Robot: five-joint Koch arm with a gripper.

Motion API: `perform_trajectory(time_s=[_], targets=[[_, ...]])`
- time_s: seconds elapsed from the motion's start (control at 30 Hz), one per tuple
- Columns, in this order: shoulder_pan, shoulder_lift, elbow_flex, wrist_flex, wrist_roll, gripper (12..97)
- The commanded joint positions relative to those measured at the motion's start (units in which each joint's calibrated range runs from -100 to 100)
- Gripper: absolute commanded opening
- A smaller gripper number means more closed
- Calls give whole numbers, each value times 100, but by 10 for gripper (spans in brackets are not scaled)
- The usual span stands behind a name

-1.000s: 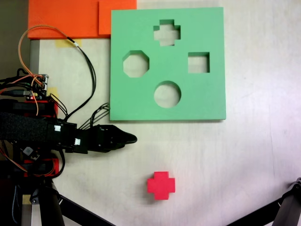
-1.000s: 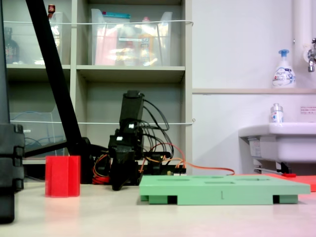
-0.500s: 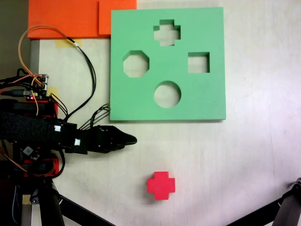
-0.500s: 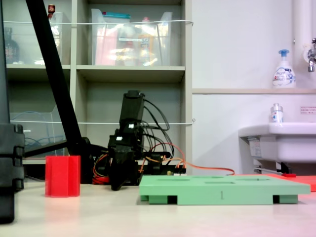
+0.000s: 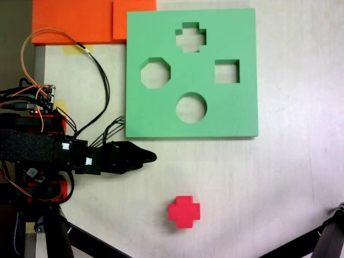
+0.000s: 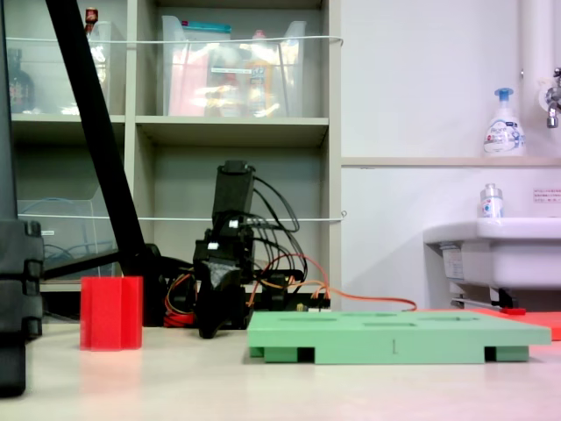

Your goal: Put the cross columnar block into the corresponding hole

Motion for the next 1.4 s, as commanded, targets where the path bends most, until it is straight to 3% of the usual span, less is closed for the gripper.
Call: perform_trajectory(time_s=[0.0,0.17,0.43,0.6,0.67,0.73,0.83,1.0,1.13,1.37], targets=[[29,-41,-108,-473,-24,490],[-405,-41,-108,-435,1138,495],[-654,-41,-108,-300,1763,477],[-713,-41,-108,-435,3448,429],[-733,-41,560,-1388,3844,429],[-733,-41,2425,-3920,4366,428],[-601,-41,4359,-5856,4840,377],[-171,-41,5924,-7108,5382,371],[-161,85,7440,-7993,5455,372],[-298,2557,9454,-9139,5387,403]])
